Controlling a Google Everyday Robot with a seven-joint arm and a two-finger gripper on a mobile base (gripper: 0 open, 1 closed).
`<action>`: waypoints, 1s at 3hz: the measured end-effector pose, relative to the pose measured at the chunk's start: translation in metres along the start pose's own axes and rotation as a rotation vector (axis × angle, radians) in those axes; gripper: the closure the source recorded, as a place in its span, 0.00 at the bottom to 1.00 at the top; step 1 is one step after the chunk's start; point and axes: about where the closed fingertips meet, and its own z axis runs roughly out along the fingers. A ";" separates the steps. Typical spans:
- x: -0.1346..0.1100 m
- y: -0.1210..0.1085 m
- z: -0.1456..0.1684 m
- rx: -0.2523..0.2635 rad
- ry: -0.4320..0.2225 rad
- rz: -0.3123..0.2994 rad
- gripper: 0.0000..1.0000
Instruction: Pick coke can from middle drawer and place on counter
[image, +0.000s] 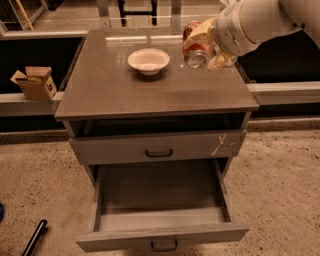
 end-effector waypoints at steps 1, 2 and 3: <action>0.017 0.027 0.002 -0.067 0.032 0.063 1.00; 0.030 0.065 0.019 -0.162 0.034 0.124 1.00; 0.032 0.083 0.038 -0.211 0.009 0.129 1.00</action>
Offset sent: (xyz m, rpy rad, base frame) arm 0.0335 -0.0754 -0.0605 -0.0884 0.1662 -0.2353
